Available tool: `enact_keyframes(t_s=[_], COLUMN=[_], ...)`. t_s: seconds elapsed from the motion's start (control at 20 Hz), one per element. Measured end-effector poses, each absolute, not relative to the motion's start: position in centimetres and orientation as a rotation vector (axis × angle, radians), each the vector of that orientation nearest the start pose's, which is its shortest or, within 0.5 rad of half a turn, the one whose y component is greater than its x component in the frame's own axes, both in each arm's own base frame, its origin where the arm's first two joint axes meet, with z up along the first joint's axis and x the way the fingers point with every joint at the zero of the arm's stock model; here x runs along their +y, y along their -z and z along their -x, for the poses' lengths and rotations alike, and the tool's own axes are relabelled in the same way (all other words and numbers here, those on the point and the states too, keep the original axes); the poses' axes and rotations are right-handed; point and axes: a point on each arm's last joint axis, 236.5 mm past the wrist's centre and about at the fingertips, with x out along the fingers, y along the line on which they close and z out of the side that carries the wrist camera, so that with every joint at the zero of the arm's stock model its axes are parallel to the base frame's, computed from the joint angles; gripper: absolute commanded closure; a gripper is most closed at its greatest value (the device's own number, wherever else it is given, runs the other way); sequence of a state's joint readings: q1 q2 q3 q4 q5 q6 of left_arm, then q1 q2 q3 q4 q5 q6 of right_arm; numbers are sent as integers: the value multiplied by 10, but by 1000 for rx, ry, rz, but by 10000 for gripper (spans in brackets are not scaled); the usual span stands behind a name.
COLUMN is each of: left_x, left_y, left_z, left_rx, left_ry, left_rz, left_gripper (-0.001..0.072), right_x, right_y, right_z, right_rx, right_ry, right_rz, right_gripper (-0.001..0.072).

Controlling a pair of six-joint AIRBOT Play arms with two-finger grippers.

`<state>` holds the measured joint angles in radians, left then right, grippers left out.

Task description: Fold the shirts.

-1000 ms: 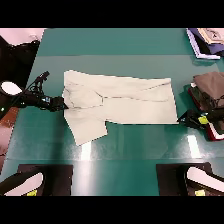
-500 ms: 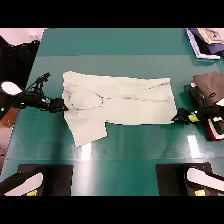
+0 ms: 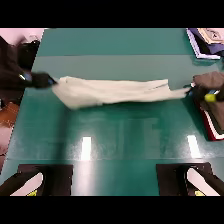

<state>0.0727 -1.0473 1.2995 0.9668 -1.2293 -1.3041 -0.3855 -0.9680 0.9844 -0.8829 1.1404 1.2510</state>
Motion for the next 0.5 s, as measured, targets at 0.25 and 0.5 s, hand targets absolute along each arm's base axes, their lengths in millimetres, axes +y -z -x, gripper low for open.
enact_keyframes(t_s=[0.25,0.5], left_x=[-105,-111], left_y=[-398,-538], left_z=[-337,-238], left_rx=[377,-31], left_ry=[511,497], left_rz=[65,-34], left_gripper=[685,685], right_x=[18,43], right_y=[-305,-450], right_z=[-361,-302], right_rx=[452,143], right_ry=[-281,-316], right_rz=[-375,-220], right_gripper=[700,701])
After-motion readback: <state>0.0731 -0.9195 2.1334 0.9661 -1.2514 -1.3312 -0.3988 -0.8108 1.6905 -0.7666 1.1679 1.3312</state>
